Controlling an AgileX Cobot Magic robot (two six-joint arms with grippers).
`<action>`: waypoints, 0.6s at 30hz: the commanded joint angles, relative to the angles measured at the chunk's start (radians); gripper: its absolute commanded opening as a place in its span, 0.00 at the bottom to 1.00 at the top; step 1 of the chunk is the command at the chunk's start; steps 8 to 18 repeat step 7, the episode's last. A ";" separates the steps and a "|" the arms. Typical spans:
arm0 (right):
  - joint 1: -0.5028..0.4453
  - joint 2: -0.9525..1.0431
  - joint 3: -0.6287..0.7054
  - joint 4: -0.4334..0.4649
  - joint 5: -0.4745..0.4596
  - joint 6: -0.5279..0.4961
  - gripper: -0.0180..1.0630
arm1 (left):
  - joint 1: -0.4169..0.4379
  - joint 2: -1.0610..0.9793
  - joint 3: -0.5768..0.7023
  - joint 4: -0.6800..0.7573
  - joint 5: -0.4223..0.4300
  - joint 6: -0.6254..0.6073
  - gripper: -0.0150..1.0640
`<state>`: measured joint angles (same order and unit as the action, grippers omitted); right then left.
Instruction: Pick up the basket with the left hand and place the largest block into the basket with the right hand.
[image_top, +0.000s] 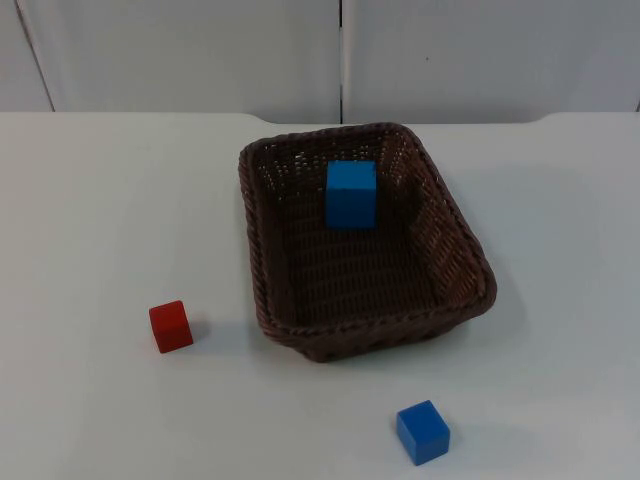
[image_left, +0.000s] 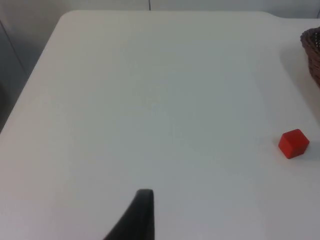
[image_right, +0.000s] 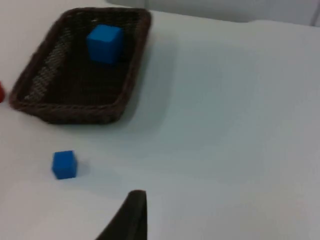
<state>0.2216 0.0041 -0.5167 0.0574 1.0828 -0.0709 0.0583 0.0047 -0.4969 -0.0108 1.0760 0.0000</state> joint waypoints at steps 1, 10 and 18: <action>-0.062 -0.004 0.001 -0.001 -0.003 0.003 0.99 | 0.002 -0.005 0.003 0.001 -0.001 -0.007 0.99; -0.192 -0.004 0.001 -0.001 -0.003 0.003 0.99 | 0.002 -0.005 0.003 0.001 -0.001 -0.007 0.99; -0.192 -0.004 0.001 -0.001 -0.003 0.003 0.99 | 0.002 -0.005 0.003 0.001 -0.001 -0.007 0.99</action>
